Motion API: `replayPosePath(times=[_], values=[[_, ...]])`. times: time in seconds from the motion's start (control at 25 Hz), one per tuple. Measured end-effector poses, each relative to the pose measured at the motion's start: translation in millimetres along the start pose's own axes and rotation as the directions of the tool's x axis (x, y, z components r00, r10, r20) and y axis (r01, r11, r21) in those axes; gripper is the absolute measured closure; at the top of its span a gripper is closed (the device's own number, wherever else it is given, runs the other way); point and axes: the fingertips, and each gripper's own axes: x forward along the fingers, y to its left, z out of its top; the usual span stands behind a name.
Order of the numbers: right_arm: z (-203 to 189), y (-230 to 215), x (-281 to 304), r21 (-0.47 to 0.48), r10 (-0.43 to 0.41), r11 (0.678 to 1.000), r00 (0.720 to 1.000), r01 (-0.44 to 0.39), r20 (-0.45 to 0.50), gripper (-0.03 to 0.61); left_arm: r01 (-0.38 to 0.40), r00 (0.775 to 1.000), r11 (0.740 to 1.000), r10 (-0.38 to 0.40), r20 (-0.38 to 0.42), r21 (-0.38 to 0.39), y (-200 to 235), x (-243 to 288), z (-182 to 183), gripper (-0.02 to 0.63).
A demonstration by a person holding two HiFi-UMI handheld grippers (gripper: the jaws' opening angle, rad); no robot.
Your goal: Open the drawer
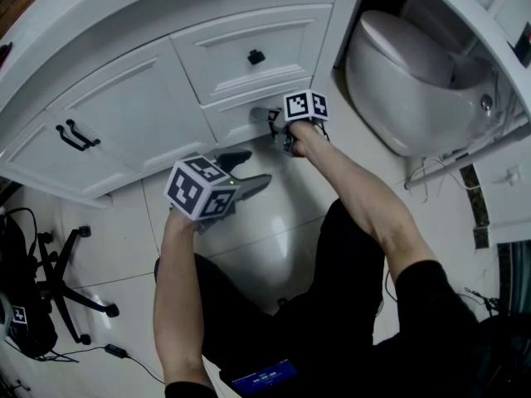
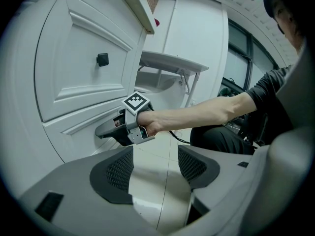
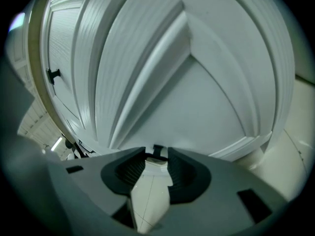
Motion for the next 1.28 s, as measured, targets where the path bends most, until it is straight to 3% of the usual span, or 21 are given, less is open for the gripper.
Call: replayPosePath(times=[0.56,1.28], values=[[-2.4,1.9,-0.4,-0.102,-0.057,0.993,0.997,0.052,-0.046,0.42,-0.007,1.0,1.0,0.007,0.001,-0.001,-0.9,-4.3,0.2,0.327],[-8.0,3.5,-5.1,-0.161,-0.08,0.985,0.993,0.066,-0.082,0.425,-0.006,1.0,1.0,0.006,0.007,0.007,-6.3,-9.5,2.2,0.327]])
